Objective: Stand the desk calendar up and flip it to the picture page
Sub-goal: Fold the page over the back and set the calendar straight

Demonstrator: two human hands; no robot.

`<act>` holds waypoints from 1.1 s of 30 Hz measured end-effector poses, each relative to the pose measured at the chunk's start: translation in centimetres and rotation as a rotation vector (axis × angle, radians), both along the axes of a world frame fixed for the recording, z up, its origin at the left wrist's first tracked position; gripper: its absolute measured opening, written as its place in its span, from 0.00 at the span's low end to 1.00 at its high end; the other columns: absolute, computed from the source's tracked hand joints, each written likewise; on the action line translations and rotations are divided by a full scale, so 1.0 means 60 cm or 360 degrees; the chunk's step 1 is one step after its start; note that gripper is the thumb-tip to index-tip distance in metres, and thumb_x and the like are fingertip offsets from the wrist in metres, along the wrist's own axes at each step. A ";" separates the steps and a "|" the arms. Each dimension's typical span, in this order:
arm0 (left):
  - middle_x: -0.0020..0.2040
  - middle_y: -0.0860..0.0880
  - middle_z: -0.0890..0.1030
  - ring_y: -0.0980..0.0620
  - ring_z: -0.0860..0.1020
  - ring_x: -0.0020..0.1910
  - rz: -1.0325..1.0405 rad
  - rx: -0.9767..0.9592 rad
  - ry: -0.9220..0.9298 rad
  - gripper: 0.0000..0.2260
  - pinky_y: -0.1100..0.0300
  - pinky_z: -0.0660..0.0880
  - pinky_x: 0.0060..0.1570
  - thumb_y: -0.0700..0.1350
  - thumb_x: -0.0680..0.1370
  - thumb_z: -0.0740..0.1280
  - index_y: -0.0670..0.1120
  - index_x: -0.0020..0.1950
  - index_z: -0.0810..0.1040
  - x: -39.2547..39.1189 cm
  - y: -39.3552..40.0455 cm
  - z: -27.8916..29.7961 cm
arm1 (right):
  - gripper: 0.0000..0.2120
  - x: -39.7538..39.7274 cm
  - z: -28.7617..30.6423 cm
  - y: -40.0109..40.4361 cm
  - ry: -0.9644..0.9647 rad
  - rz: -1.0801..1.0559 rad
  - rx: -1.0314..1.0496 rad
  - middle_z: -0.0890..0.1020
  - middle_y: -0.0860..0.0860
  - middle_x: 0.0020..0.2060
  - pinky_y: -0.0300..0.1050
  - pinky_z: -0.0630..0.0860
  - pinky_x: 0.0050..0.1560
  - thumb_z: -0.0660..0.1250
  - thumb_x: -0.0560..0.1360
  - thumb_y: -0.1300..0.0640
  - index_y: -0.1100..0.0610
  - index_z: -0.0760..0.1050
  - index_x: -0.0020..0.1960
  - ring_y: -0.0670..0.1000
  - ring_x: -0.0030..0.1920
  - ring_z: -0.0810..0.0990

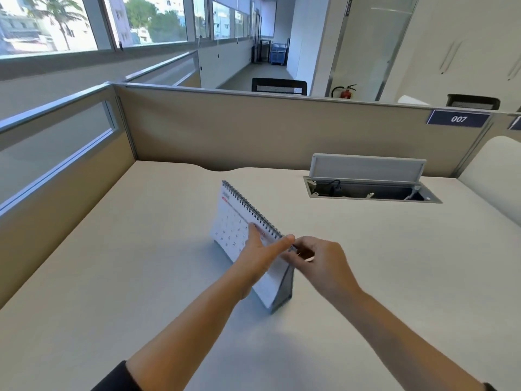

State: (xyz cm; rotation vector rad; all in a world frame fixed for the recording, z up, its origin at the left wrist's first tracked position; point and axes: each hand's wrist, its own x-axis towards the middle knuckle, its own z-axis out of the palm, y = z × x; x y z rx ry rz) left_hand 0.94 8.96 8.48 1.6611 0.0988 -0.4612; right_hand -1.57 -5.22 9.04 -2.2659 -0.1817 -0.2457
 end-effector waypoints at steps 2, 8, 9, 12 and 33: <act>0.75 0.44 0.60 0.45 0.67 0.67 0.0036 0.0093 -0.0068 0.45 0.46 0.66 0.66 0.59 0.68 0.69 0.54 0.75 0.42 0.004 0.004 0.001 | 0.03 -0.011 -0.012 0.025 0.0046 0.0060 0.0046 0.80 0.38 0.31 0.33 0.76 0.37 0.72 0.68 0.51 0.46 0.79 0.41 0.40 0.33 0.80; 0.62 0.44 0.77 0.46 0.77 0.52 0.0060 0.0908 -0.0622 0.25 0.53 0.76 0.49 0.43 0.71 0.62 0.49 0.69 0.65 0.027 0.048 0.023 | 0.25 -0.018 -0.036 0.050 0.0346 0.0342 -0.0126 0.76 0.47 0.59 0.48 0.77 0.56 0.70 0.70 0.51 0.49 0.68 0.66 0.46 0.52 0.79; 0.60 0.44 0.79 0.45 0.78 0.52 0.0033 0.1098 -0.0739 0.23 0.55 0.75 0.45 0.41 0.71 0.62 0.49 0.66 0.68 0.033 0.058 0.029 | 0.27 -0.015 -0.036 0.046 0.0370 0.0314 -0.0145 0.76 0.49 0.61 0.48 0.77 0.56 0.70 0.70 0.51 0.50 0.67 0.67 0.47 0.53 0.78; 0.56 0.44 0.81 0.44 0.79 0.45 -0.0056 0.1439 -0.0949 0.20 0.55 0.77 0.37 0.39 0.70 0.61 0.51 0.62 0.72 0.063 0.090 0.045 | 0.25 0.001 -0.029 0.026 0.0458 0.0133 0.0021 0.76 0.49 0.61 0.43 0.76 0.50 0.69 0.72 0.54 0.51 0.67 0.67 0.47 0.51 0.77; 0.60 0.41 0.74 0.43 0.74 0.57 0.0980 0.0399 -0.0586 0.21 0.54 0.71 0.50 0.34 0.73 0.64 0.42 0.64 0.67 0.027 0.172 -0.134 | 0.21 0.100 -0.113 -0.083 0.0851 -0.0472 0.0146 0.74 0.58 0.63 0.43 0.68 0.57 0.64 0.74 0.60 0.62 0.68 0.66 0.57 0.61 0.73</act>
